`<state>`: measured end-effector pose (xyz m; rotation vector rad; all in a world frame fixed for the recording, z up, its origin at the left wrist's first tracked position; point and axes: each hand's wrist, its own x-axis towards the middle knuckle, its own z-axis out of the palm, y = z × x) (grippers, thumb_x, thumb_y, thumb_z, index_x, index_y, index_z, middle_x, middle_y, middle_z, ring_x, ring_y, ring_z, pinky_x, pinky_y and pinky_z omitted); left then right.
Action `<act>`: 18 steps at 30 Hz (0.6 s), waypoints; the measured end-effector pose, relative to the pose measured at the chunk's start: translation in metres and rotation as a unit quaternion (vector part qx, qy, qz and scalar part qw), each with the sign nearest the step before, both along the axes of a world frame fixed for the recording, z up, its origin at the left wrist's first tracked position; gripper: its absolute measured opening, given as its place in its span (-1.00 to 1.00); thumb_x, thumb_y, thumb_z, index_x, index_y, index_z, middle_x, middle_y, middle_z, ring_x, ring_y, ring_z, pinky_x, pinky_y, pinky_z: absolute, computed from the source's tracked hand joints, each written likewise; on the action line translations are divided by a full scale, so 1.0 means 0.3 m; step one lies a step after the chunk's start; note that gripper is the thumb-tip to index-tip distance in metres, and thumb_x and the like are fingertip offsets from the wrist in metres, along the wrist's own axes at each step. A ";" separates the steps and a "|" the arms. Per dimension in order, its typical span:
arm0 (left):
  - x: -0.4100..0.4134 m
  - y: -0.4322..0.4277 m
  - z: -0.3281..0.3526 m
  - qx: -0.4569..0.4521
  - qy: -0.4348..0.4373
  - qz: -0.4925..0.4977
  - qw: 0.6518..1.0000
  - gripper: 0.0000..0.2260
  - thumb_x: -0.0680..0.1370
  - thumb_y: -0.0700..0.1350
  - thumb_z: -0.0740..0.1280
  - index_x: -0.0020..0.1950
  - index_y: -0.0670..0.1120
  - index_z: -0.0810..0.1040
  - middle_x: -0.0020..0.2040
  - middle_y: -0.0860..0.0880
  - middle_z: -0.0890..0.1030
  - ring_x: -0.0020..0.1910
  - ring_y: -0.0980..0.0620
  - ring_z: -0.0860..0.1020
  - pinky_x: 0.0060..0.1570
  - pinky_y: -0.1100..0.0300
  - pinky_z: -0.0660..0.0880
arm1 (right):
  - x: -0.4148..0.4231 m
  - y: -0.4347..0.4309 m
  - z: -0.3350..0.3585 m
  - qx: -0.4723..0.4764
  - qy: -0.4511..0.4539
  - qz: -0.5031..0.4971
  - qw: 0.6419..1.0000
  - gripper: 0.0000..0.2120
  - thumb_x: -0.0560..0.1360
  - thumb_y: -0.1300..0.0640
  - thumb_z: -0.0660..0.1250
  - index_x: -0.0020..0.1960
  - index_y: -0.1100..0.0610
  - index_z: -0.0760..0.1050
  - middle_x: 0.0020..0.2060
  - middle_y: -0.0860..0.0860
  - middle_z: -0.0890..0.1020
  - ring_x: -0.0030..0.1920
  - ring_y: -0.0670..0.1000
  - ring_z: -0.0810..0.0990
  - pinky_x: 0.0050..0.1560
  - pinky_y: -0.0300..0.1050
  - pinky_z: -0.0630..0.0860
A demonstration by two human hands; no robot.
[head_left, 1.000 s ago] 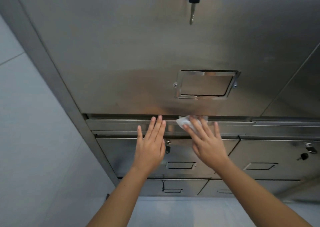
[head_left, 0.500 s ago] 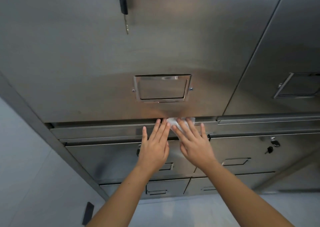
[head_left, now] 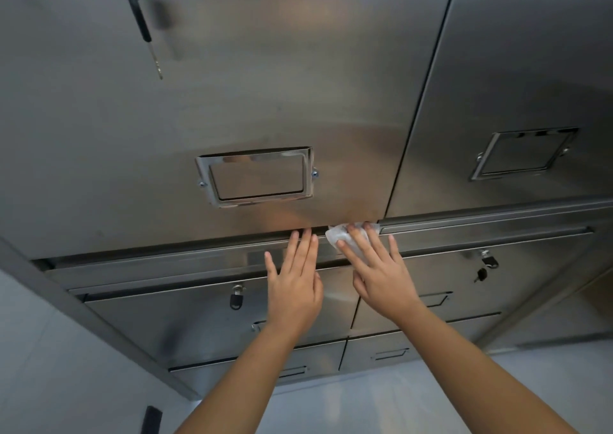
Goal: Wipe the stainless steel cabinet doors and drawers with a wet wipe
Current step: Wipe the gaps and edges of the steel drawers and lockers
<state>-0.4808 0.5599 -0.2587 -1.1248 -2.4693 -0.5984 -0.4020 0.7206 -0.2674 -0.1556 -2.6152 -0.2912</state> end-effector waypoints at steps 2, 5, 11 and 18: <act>-0.002 -0.001 -0.004 -0.002 0.010 0.001 1.000 -0.46 0.42 -0.22 0.38 0.40 -0.17 0.37 0.41 -0.09 0.36 0.40 -0.11 0.25 0.20 -0.36 0.10 | 0.002 0.004 -0.002 -0.004 0.007 -0.002 1.000 -0.32 0.30 0.20 0.45 0.39 0.10 0.37 0.40 0.14 0.34 0.39 0.23 0.31 0.23 0.33 0.31; -0.007 -0.004 -0.007 -0.017 0.012 0.005 1.000 -0.52 0.48 -0.12 0.16 0.40 -0.16 0.37 0.41 -0.07 0.36 0.40 -0.07 0.30 0.22 -0.33 0.21 | 0.003 0.002 -0.014 -0.014 0.023 -0.007 1.000 -0.29 0.30 0.21 0.45 0.41 0.09 0.33 0.41 0.16 0.32 0.40 0.26 0.26 0.23 0.33 0.29; -0.007 0.009 -0.033 -0.017 0.031 0.017 0.999 -0.44 0.41 -0.11 0.29 0.42 -0.16 0.35 0.43 -0.09 0.34 0.40 -0.08 0.30 0.22 -0.28 0.28 | -0.008 0.007 -0.032 -0.028 0.038 0.004 0.999 -0.23 0.28 0.20 0.45 0.43 0.08 0.24 0.42 0.16 0.29 0.43 0.24 0.18 0.26 0.34 0.25; 0.012 0.045 -0.056 -0.016 0.050 0.076 0.996 -0.43 0.43 -0.08 0.27 0.44 -0.17 0.32 0.45 -0.09 0.29 0.44 -0.04 0.21 0.27 -0.23 0.20 | -0.022 0.046 -0.080 0.013 0.071 0.023 0.997 -0.20 0.27 0.19 0.44 0.45 0.07 0.22 0.44 0.14 0.27 0.44 0.20 0.15 0.29 0.37 0.03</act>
